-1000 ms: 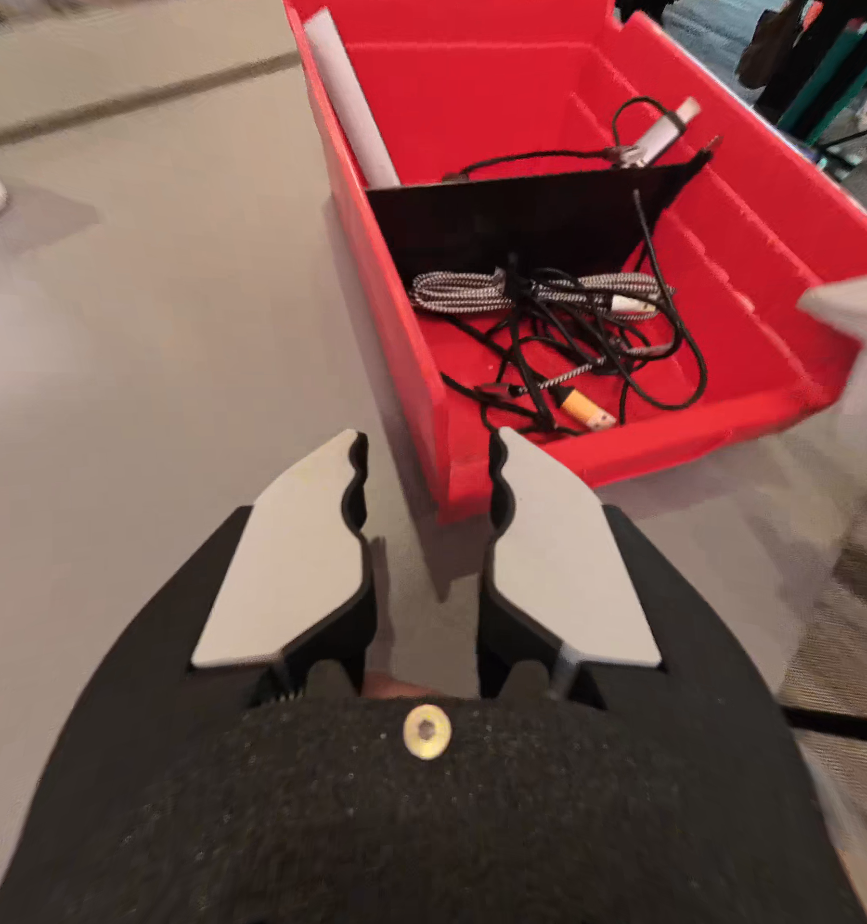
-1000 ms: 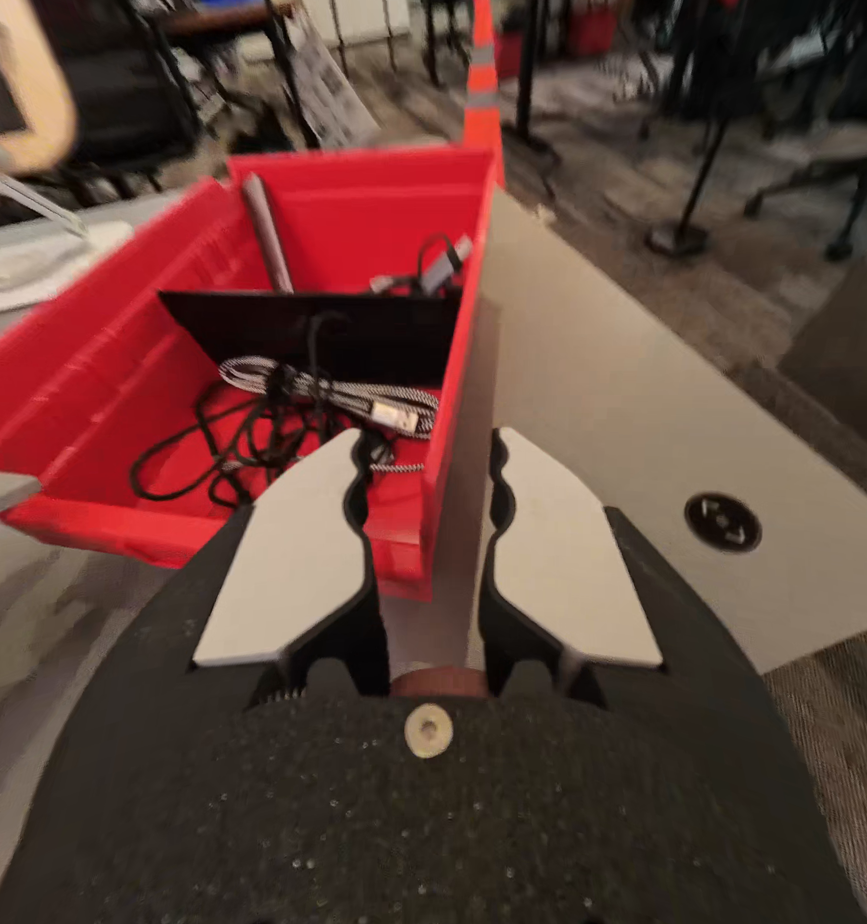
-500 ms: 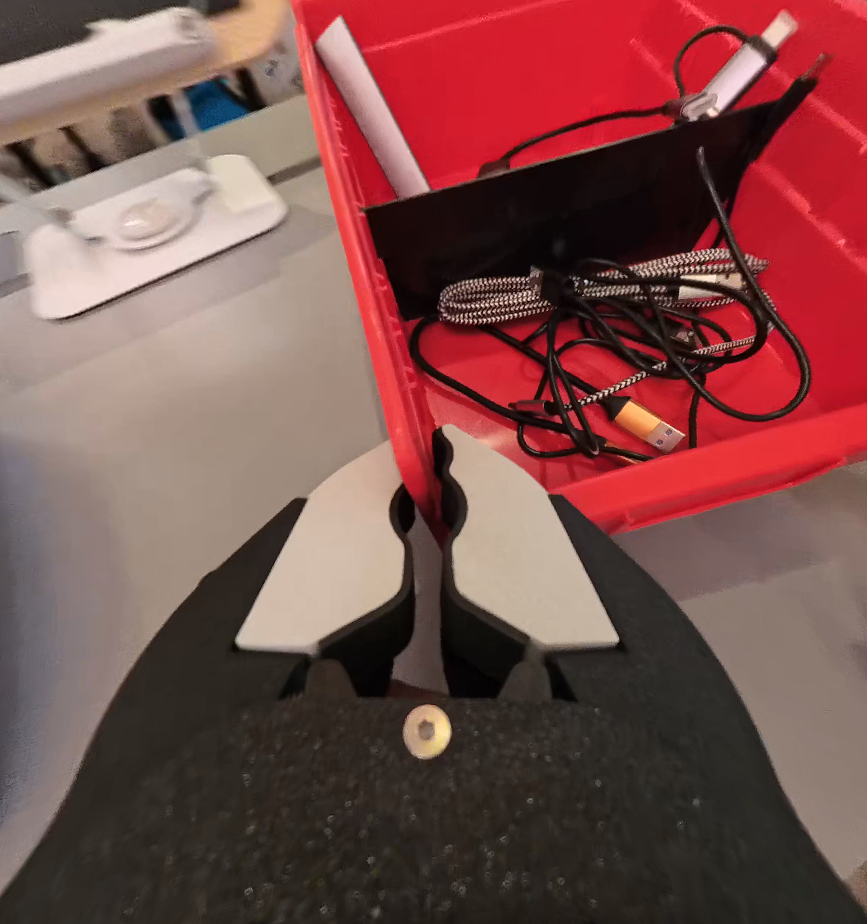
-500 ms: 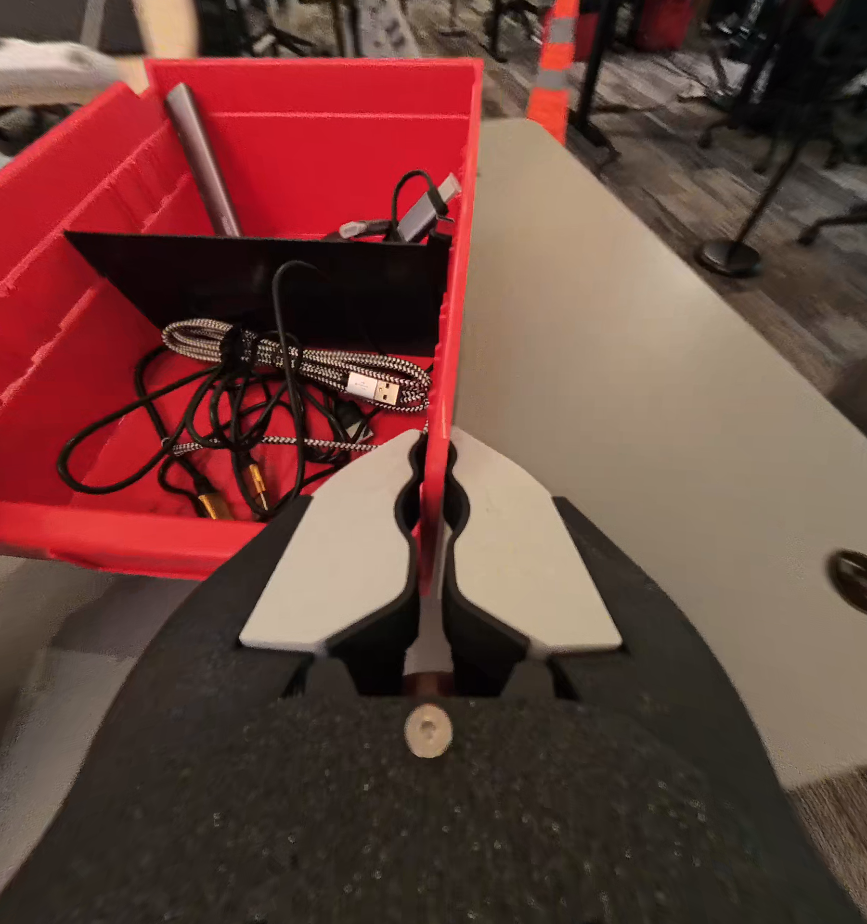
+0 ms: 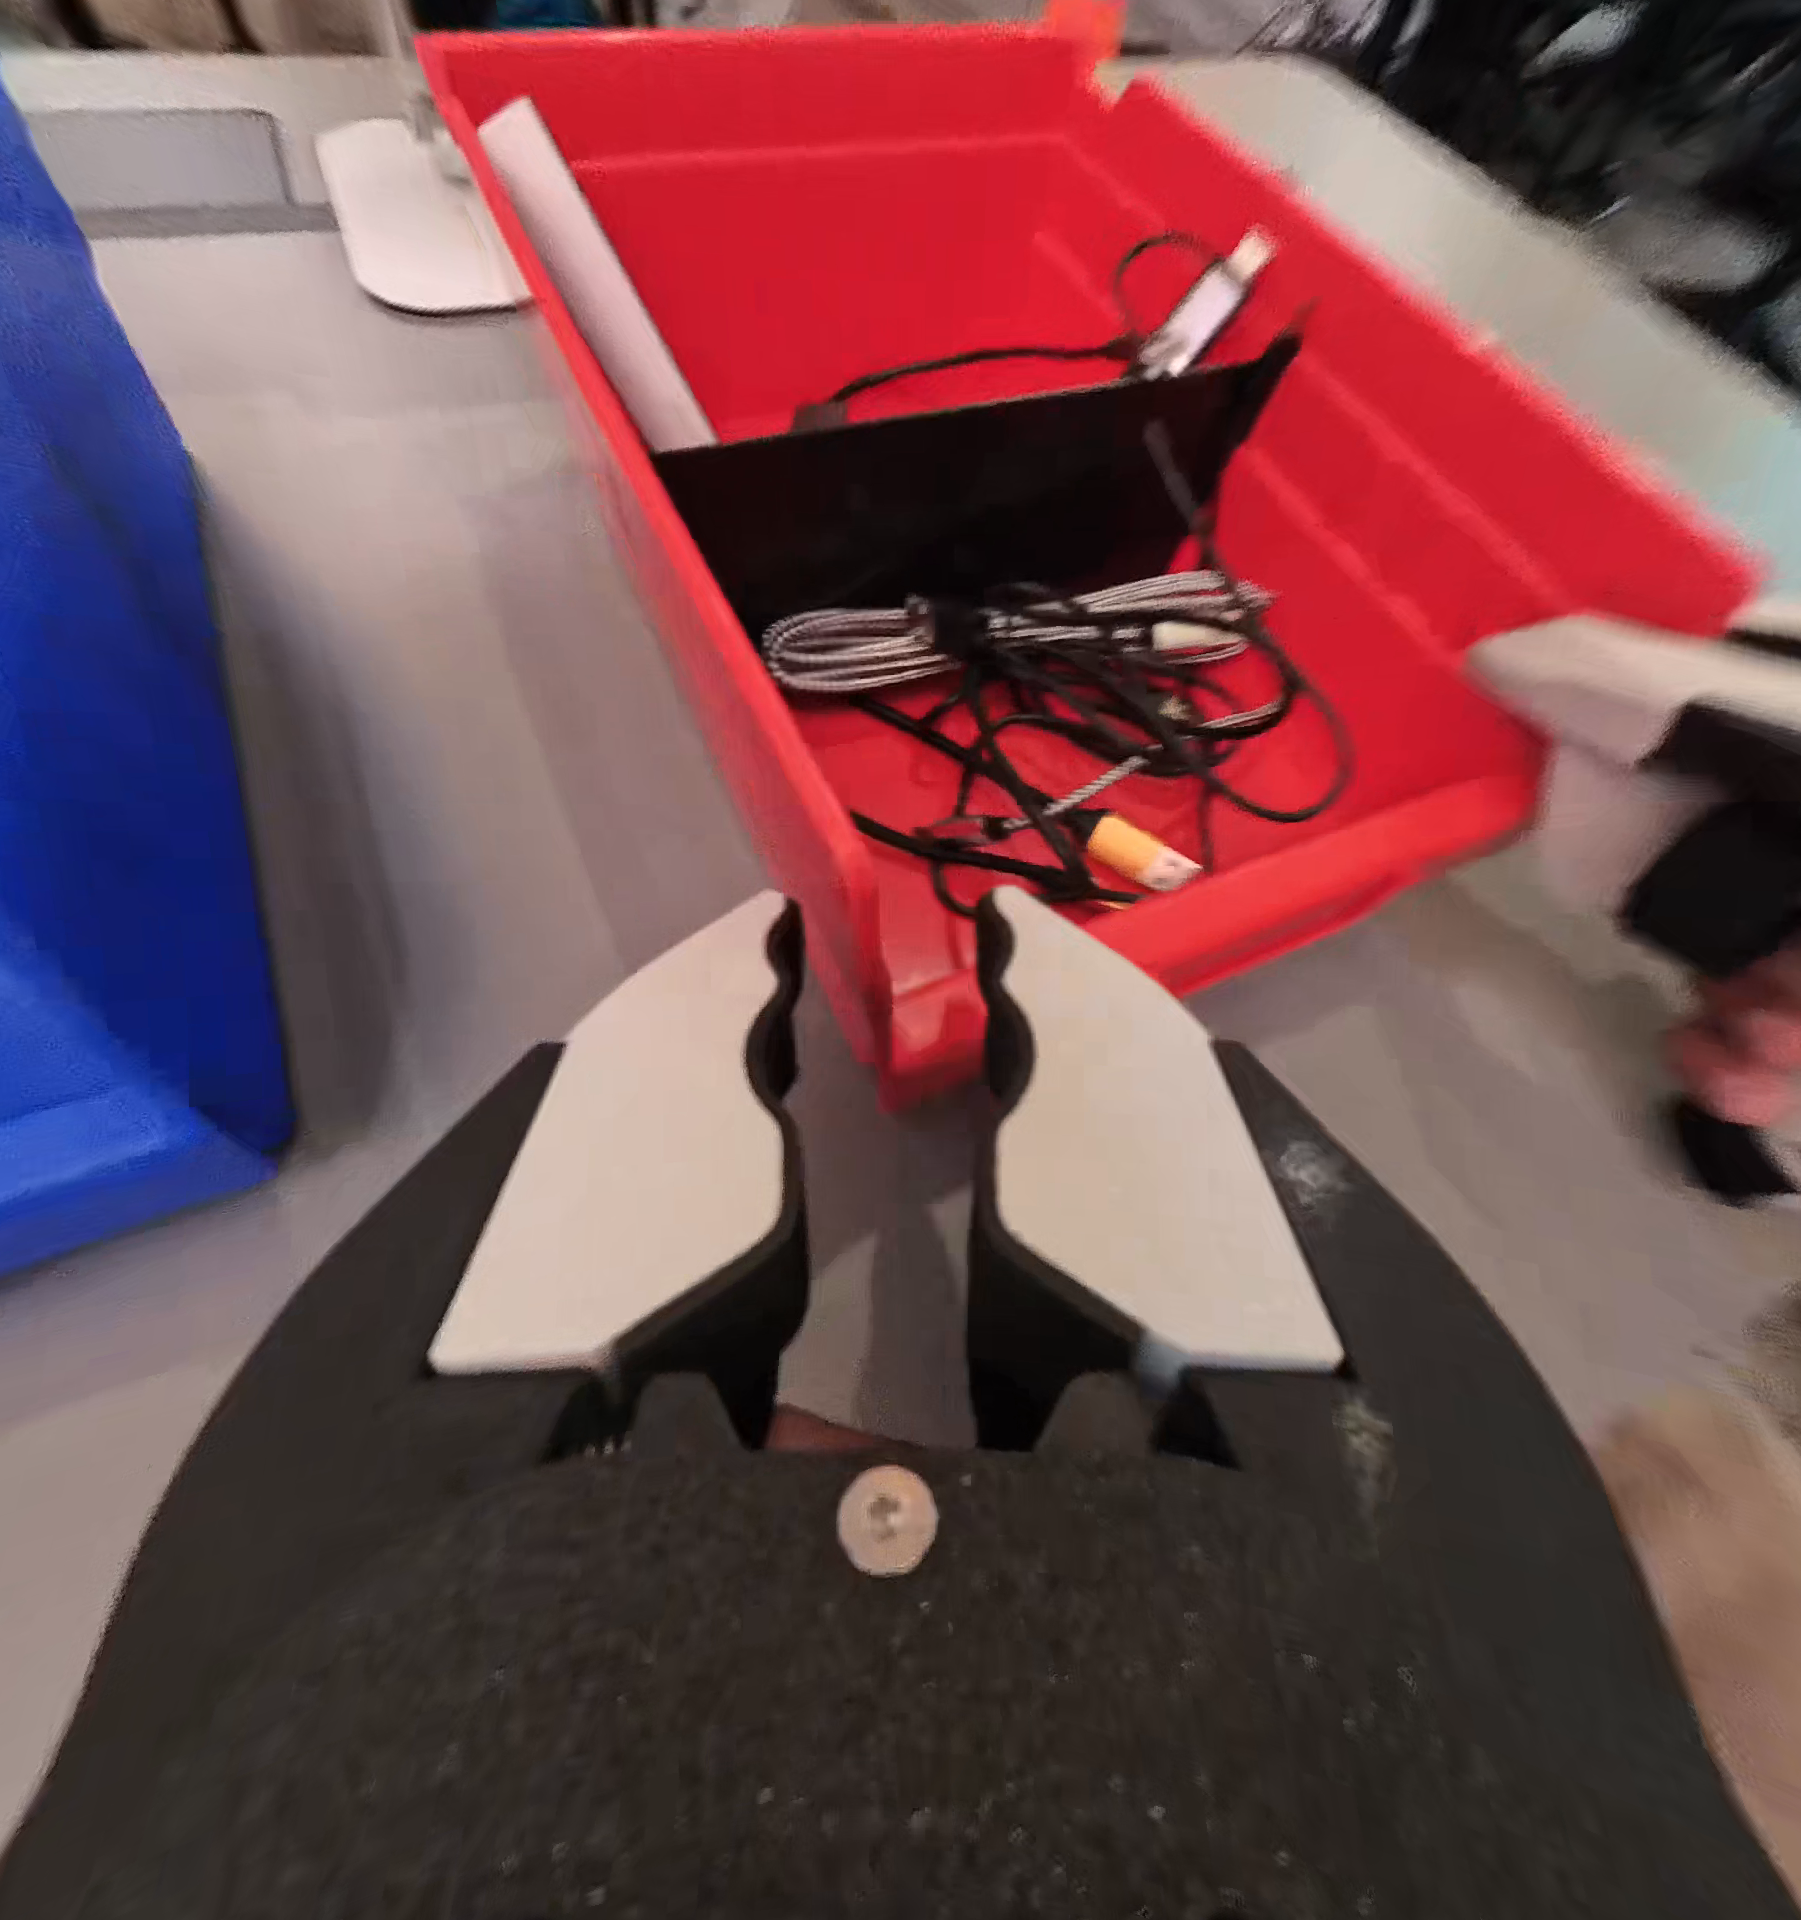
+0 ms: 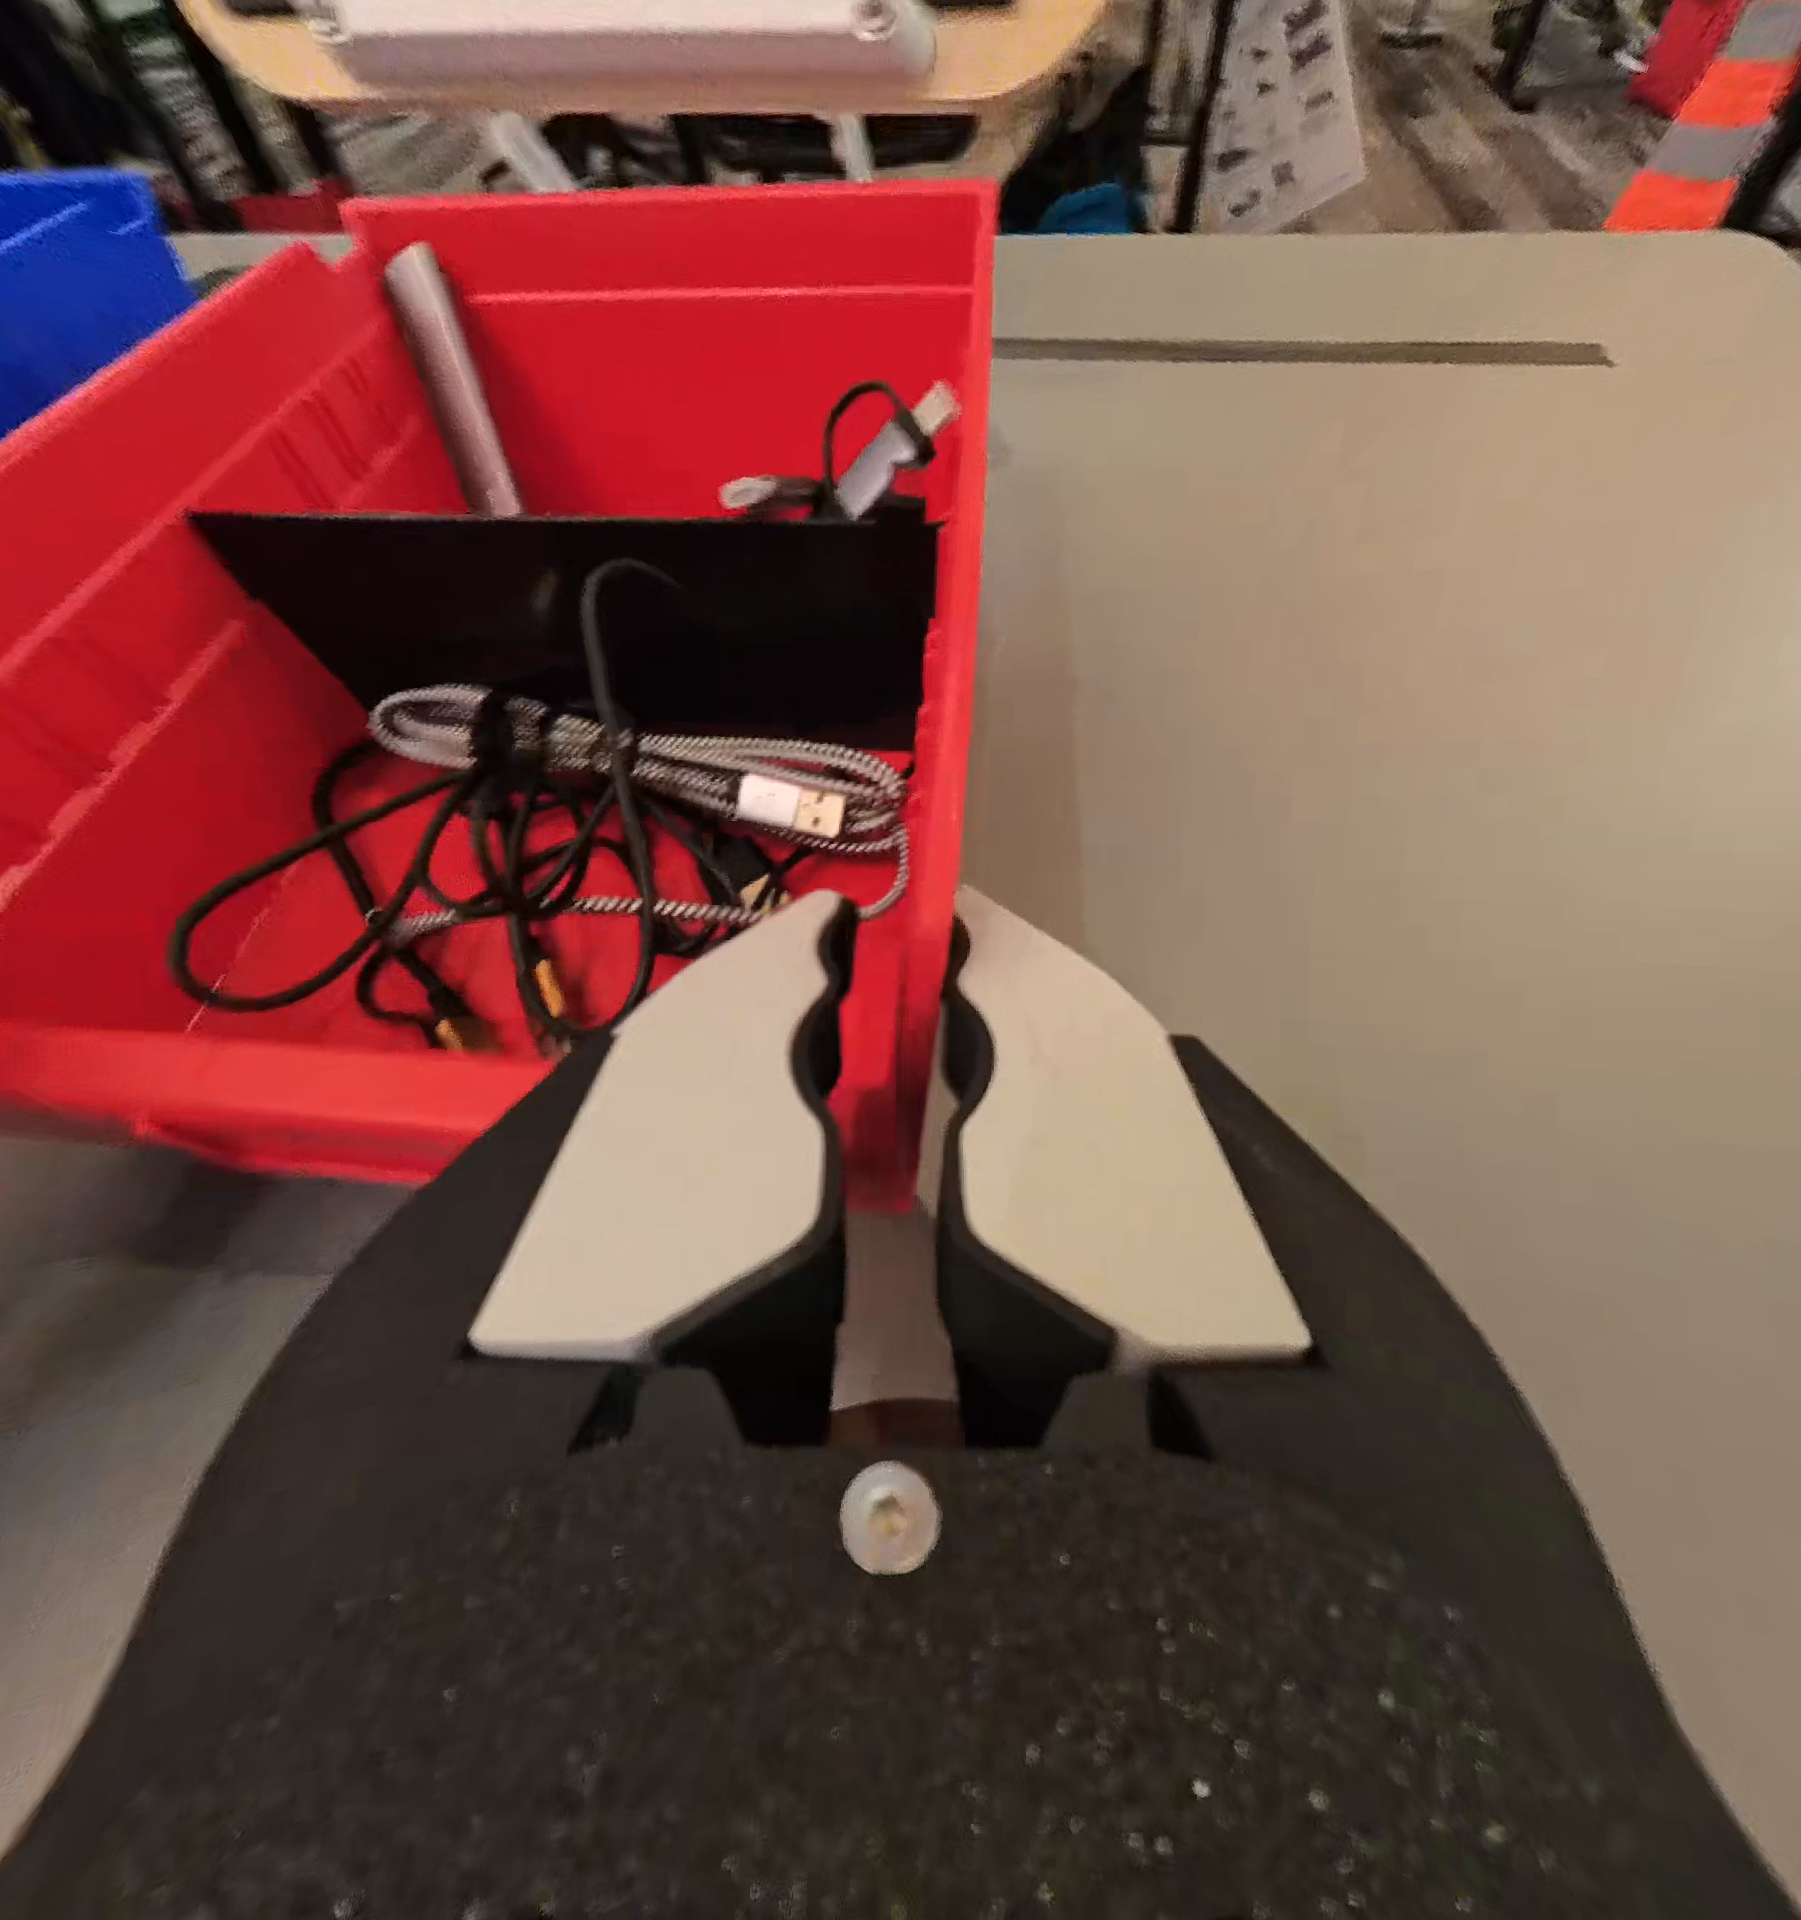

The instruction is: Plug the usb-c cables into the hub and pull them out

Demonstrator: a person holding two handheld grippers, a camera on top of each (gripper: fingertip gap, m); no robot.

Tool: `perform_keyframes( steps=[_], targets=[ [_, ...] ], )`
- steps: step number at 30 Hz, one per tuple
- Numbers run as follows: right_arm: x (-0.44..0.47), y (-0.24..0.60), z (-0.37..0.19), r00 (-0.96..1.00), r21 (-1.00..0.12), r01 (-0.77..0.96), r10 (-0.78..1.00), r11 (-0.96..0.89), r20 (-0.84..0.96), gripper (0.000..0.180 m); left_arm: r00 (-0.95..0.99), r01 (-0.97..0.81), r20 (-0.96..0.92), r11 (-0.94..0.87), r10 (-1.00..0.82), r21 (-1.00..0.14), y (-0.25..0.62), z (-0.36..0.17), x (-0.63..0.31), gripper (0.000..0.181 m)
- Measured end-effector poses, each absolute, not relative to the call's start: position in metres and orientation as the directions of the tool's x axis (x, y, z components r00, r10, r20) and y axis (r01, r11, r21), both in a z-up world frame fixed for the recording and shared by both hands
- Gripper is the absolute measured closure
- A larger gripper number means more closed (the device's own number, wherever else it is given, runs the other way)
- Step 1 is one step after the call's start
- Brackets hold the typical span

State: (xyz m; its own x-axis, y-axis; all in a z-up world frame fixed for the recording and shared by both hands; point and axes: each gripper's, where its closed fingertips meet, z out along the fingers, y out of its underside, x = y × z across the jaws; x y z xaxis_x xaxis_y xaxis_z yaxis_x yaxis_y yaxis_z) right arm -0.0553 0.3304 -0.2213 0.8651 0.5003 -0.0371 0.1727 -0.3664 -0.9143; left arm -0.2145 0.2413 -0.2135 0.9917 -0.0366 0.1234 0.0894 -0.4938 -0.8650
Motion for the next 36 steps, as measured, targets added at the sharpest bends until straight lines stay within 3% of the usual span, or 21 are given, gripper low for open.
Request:
perform_keyframes(
  steps=[2, 3, 5, 9, 13, 17, 20, 23, 26, 29, 32, 36],
  targets=[
    [-0.05, 0.317, -0.227, 0.836, -0.905, 0.246, 0.549, -0.347, 0.017, 0.141, 0.971, 0.177, 0.233, -0.471, -0.061, -0.864, 0.218, -0.194, -0.221, 0.139],
    [-0.043, 0.311, -0.229, 0.832, -0.904, 0.277, 0.551, -0.325, 0.057, 0.137, 0.961, 0.212, 0.268, -0.449, -0.064, -0.868, 0.204, -0.185, -0.231, 0.134],
    [-0.031, 0.305, -0.226, 0.832, -0.91, 0.304, 0.543, -0.28, 0.111, 0.132, 0.957, 0.251, 0.288, -0.413, -0.028, -0.876, 0.173, -0.177, -0.264, 0.127],
    [-0.025, 0.312, -0.21, 0.854, -0.927, 0.303, 0.495, -0.221, 0.161, 0.126, 0.941, 0.328, 0.254, -0.413, 0.224, -0.85, 0.11, -0.205, -0.373, 0.125],
    [-0.038, 0.297, -0.189, 0.841, -0.929, 0.355, 0.468, -0.102, 0.27, 0.124, 0.951, 0.248, 0.139, -0.418, 0.275, -0.874, 0.092, -0.21, -0.457, 0.119],
    [-0.091, 0.243, -0.177, 0.784, -0.953, 0.28, 0.602, -0.119, 0.155, 0.129, 0.971, 0.197, 0.135, -0.337, 0.199, -0.921, 0.129, -0.185, -0.496, 0.123],
    [-0.139, 0.199, -0.18, 0.676, -0.942, 0.327, 0.715, -0.072, 0.18, 0.13, 0.972, 0.213, 0.152, -0.401, 0.178, -0.891, 0.16, -0.197, -0.508, 0.129],
    [-0.186, 0.157, -0.202, 0.533, -0.916, 0.395, 0.83, -0.071, 0.165, 0.128, 0.965, 0.192, 0.08, -0.469, 0.248, -0.862, 0.168, -0.215, -0.524, 0.177],
    [-0.226, 0.128, -0.218, 0.418, -0.897, 0.424, 0.905, -0.122, 0.074, 0.119, 0.969, 0.174, 0.073, -0.446, 0.234, -0.878, 0.16, -0.215, -0.52, 0.177],
    [-0.26, 0.135, -0.212, 0.444, -0.9, 0.365, 0.894, -0.239, -0.057, 0.118, 0.969, 0.135, 0.023, -0.451, 0.246, -0.882, 0.137, -0.215, -0.51, 0.176],
    [-0.295, 0.157, -0.196, 0.489, -0.92, 0.293, 0.868, -0.259, -0.088, 0.119, 0.961, 0.15, 0.023, -0.446, 0.277, -0.882, 0.105, -0.215, -0.495, 0.175],
    [-0.328, 0.167, -0.219, 0.524, -0.873, 0.376, 0.848, -0.31, -0.075, 0.126, 0.947, 0.154, 0.002, -0.45, 0.32, -0.88, 0.06, -0.216, -0.473, 0.175]
  ],
)
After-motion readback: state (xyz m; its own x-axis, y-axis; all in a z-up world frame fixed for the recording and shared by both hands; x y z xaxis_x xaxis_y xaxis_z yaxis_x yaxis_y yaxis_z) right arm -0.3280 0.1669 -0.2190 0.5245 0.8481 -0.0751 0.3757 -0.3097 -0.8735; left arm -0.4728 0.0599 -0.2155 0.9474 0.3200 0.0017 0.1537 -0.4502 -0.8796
